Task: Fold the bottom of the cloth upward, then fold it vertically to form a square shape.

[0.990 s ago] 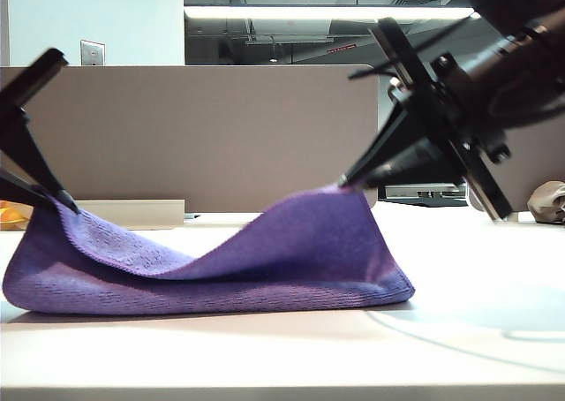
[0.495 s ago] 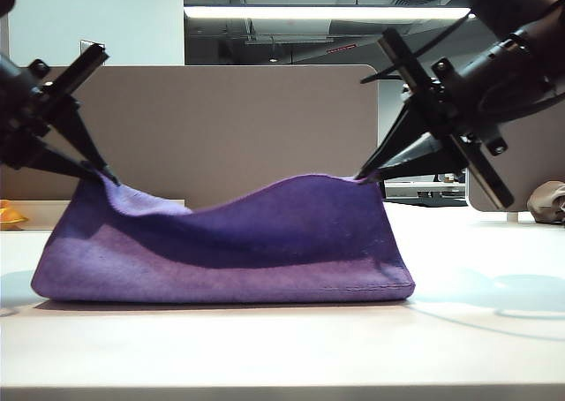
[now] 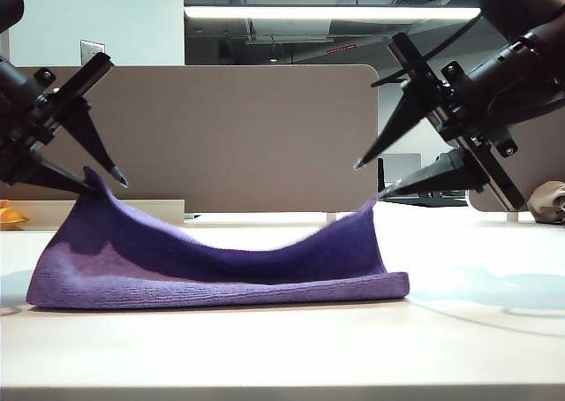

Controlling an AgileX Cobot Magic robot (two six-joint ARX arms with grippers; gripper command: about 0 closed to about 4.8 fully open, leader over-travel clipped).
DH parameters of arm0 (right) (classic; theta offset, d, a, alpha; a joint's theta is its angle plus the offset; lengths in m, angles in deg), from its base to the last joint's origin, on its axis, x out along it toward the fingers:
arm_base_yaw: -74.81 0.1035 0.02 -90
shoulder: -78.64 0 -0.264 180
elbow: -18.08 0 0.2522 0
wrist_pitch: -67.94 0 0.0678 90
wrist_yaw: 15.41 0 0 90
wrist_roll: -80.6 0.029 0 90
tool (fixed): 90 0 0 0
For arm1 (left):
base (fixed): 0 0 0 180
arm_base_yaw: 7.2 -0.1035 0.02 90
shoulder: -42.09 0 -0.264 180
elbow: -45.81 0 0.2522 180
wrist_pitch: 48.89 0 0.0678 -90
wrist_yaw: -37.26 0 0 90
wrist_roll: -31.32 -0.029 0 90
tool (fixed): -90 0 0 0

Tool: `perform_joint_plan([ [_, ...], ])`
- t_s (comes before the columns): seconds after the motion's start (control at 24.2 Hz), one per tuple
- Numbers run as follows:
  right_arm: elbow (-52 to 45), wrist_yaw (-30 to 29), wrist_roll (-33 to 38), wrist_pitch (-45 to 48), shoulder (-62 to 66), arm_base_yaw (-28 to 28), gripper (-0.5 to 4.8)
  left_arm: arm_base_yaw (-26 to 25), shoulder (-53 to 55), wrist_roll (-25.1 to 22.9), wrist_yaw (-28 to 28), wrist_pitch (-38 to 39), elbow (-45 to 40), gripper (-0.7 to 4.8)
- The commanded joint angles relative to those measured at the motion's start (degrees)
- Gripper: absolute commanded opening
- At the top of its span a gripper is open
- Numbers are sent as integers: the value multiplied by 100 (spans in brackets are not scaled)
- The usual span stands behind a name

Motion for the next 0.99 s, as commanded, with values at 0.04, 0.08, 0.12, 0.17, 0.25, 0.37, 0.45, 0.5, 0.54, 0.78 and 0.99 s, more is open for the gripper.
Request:
perform_joint_plan([
  [0.04, 22, -11, -7, 133, -26, -17, 221, 2, -20, -48, 44, -164, 20, 225],
  [0.08, 22, -24, -7, 142, -26, -17, 247, 2, -20, -50, 103, -229, 20, 267],
  [0.12, 22, -42, -7, 153, -26, -17, 250, 2, -22, -46, 155, -323, 20, 294],
  [0.17, 22, -55, -4, 173, -28, -17, 250, 2, -22, -44, 157, -387, 20, 294],
  [0.25, 22, -118, -2, 186, -28, -17, 250, 2, -22, -24, 142, -420, 20, 293],
  [0.37, 22, -186, 17, 127, -28, -17, 249, 2, -22, -4, 77, -433, 20, 290],
  [0.45, 20, -170, 15, -7, -28, -15, 249, 2, -22, -2, 7, -479, 20, 286],
  [0.5, 20, -125, 13, -85, -26, -15, 249, 2, -22, 0, -46, -505, 20, 286],
  [0.54, 15, -22, -15, -214, -26, -15, 249, 2, -20, 9, -66, -557, 20, 285],
  [0.78, 15, 11, -140, -389, -24, -15, 249, 2, -17, 15, -238, -717, 20, 268],
  [0.99, 15, -2, -136, -382, 229, -15, 249, 2, 70, -7, -31, -715, 20, 268],
])
